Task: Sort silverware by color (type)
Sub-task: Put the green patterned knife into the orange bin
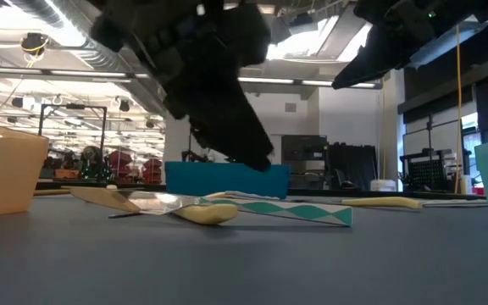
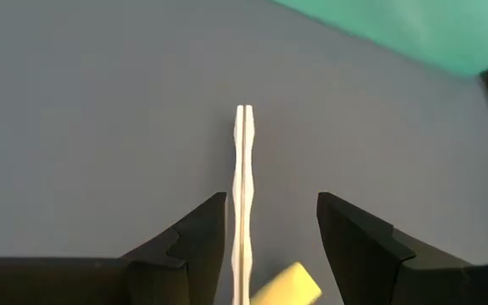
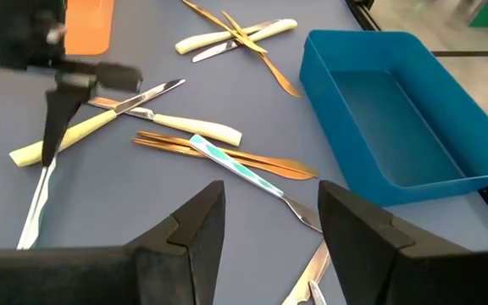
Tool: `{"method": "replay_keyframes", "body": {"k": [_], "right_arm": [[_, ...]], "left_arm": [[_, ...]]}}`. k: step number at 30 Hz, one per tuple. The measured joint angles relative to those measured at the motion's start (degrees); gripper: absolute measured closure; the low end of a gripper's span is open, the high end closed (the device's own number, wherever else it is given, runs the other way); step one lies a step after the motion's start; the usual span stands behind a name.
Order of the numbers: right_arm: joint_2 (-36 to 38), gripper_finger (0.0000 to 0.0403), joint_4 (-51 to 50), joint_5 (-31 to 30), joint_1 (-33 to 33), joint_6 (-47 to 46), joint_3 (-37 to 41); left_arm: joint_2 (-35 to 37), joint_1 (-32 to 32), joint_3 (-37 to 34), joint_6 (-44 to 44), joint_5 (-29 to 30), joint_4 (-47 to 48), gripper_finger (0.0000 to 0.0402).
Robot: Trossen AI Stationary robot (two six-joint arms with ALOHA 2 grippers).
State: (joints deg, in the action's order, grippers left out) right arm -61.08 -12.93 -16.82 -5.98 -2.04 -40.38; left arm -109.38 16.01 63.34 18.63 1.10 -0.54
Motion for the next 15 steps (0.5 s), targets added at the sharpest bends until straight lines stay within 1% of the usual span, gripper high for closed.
{"method": "replay_keyframes", "body": {"k": [4, 8, 15], "right_arm": [[0.0, 0.0224, -0.02, 0.0, 0.0, 0.0, 0.0], [0.0, 0.0224, -0.01, 0.0, 0.0, 0.0, 0.0], [0.0, 0.0224, -0.02, 0.0, 0.0, 0.0, 0.0]], "left_arm": [[-3.99, -0.25, 5.24, -1.15, 0.0, 6.97, 0.0223], [-6.23, -0.44, 9.3, -1.16, 0.16, 12.83, 0.0223], [-6.51, -0.24, 10.09, -0.76, -0.21, 17.08, 0.0223]]}}
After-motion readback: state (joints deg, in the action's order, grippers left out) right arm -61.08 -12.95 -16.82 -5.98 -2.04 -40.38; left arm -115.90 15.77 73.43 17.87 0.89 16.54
